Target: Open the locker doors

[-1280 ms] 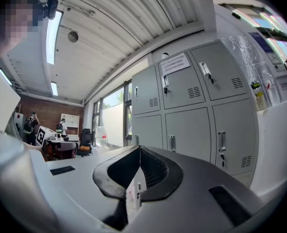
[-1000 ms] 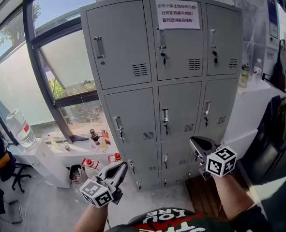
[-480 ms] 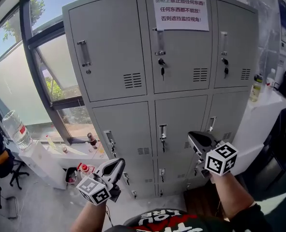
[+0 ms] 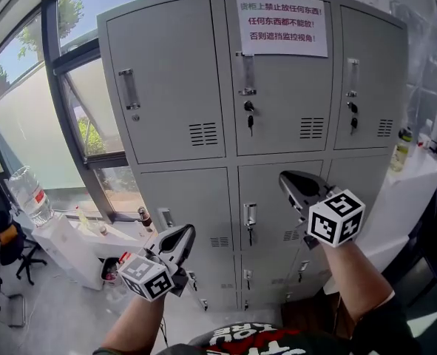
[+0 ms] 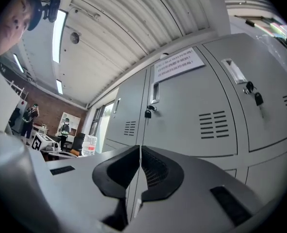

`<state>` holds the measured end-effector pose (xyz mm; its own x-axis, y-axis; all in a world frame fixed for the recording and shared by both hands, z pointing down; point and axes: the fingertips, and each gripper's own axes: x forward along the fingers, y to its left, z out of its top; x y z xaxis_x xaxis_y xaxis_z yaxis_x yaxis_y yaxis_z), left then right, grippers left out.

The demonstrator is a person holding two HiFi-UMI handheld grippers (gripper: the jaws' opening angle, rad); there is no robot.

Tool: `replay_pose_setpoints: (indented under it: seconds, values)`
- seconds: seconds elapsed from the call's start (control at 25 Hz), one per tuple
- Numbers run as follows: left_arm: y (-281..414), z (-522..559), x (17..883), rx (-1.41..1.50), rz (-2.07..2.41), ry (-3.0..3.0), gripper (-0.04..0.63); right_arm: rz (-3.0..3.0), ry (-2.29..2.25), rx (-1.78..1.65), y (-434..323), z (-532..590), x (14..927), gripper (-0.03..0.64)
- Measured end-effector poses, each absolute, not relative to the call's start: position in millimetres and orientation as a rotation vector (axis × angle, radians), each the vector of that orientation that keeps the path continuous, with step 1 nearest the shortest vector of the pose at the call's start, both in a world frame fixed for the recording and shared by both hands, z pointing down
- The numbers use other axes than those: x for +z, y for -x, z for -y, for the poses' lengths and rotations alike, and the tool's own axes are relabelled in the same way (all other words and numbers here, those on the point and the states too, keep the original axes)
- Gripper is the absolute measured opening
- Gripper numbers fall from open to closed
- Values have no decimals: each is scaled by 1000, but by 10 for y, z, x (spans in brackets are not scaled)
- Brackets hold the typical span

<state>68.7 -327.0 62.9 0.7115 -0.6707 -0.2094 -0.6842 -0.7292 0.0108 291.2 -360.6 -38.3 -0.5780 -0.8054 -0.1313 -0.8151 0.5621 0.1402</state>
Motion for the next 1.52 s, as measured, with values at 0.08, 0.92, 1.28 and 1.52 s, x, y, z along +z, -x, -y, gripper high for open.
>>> replay_pose_setpoints:
  seconds: [0.08,0.92,1.28,1.52]
  values:
    - [-669,3301,391,295,-1099,2810,5,-2705,1430,340,-2819,3636,-615,34]
    - [-439,3332,-1268,408,-1024,2660,5,-2643,1618,578,-2215,4435,-2315,153]
    - [-135,3389,-1162,415,-1095,2642,5,-2648,1700,482,-2164,4743,-2364,174]
    - [-35,3423,-1074,416,-1112,2650,5,-2641,1716,417,-2088,4815,-2408,175]
